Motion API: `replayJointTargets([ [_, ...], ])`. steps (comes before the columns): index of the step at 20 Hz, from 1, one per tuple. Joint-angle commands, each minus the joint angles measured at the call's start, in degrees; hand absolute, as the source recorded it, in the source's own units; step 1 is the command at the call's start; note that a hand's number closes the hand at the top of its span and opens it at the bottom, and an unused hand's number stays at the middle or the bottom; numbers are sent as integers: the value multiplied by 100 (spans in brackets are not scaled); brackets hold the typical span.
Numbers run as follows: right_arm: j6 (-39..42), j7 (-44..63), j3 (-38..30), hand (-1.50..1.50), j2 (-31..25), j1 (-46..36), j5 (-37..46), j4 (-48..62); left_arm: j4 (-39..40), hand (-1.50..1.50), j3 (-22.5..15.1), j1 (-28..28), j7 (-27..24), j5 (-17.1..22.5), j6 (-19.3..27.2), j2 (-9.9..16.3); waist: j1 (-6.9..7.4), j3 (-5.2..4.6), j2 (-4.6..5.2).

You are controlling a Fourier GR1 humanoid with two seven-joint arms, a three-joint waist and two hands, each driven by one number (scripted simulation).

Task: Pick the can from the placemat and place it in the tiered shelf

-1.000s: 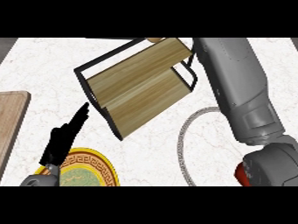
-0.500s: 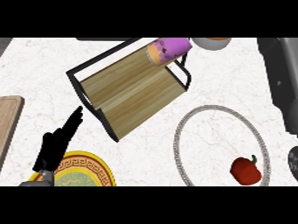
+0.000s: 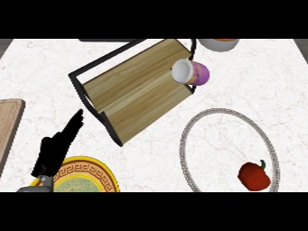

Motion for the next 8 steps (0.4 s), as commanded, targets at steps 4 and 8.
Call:
replayJointTargets([
  [4, 818, -534, 123, -150, -466, 423, -237, 21, -125, 0, -294, 198, -22, -232, 226, -325, -3, -4, -13],
  [8, 986, -625, 280, -150, -667, 617, -174, 248, 406, 0, 76, -393, 77, -23, -11, -50, -10, -5, -1],
])
